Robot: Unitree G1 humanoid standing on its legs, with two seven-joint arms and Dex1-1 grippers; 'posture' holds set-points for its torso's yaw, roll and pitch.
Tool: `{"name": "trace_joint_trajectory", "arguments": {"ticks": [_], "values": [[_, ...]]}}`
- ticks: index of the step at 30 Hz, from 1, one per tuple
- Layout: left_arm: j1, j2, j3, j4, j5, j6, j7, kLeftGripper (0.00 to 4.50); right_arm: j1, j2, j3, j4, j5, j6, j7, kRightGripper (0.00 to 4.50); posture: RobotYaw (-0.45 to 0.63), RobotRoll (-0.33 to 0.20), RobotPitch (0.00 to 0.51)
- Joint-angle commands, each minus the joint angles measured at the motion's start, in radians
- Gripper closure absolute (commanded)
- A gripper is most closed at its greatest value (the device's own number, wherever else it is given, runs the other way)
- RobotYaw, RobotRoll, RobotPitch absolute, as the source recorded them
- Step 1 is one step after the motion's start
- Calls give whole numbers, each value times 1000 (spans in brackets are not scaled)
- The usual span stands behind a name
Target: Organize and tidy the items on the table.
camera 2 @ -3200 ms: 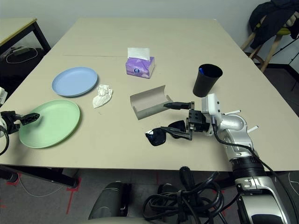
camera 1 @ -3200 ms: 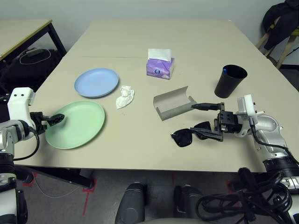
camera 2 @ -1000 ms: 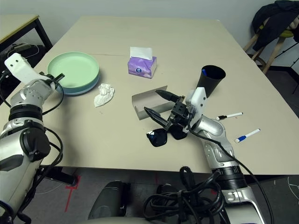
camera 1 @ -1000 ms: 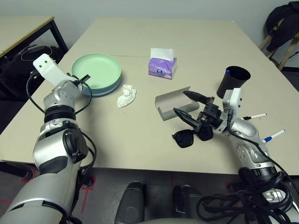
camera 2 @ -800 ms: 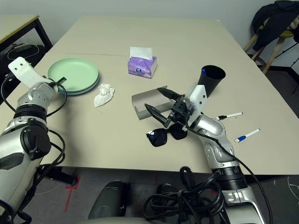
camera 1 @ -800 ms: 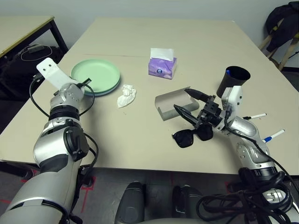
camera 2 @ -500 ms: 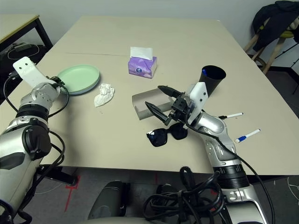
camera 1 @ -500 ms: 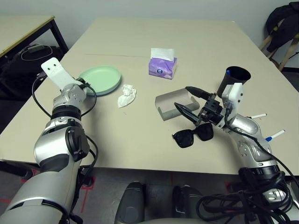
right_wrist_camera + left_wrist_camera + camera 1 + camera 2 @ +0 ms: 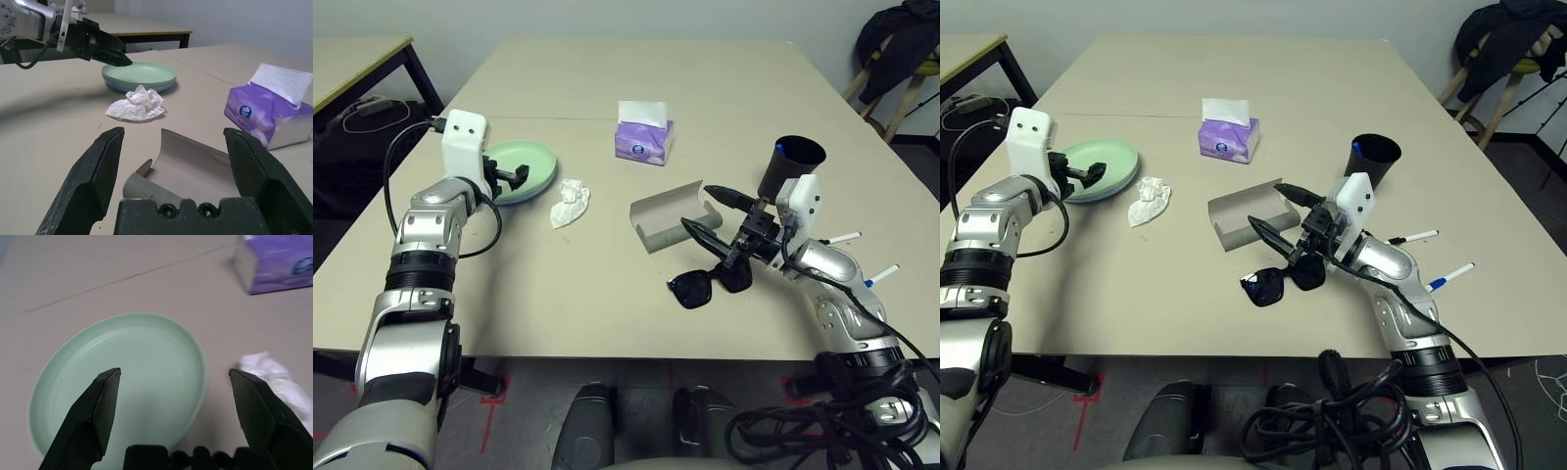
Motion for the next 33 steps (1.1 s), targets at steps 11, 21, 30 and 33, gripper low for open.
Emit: {"name": "trace_joint_trajectory", "arguments": {"ticks": [11, 21, 30, 33], "values": [[-18, -83, -94, 181, 68, -290, -254, 20, 9, -5, -9, -12, 6, 19, -10, 0, 152, 0, 71], [-100, -166, -139, 410, 168, -341, -191, 20, -4, -21, -19, 11, 5, 10, -6, 0, 148, 0, 57], [-120, -187, -136, 490, 204, -279, -109, 2073, -5, -18, -22, 7, 10, 5, -10, 0, 139, 0, 58], [-114, -185, -119, 469, 189, -273, -112, 3297, 2, -17, -20, 4, 10, 3, -12, 0, 140, 0, 58]]}}
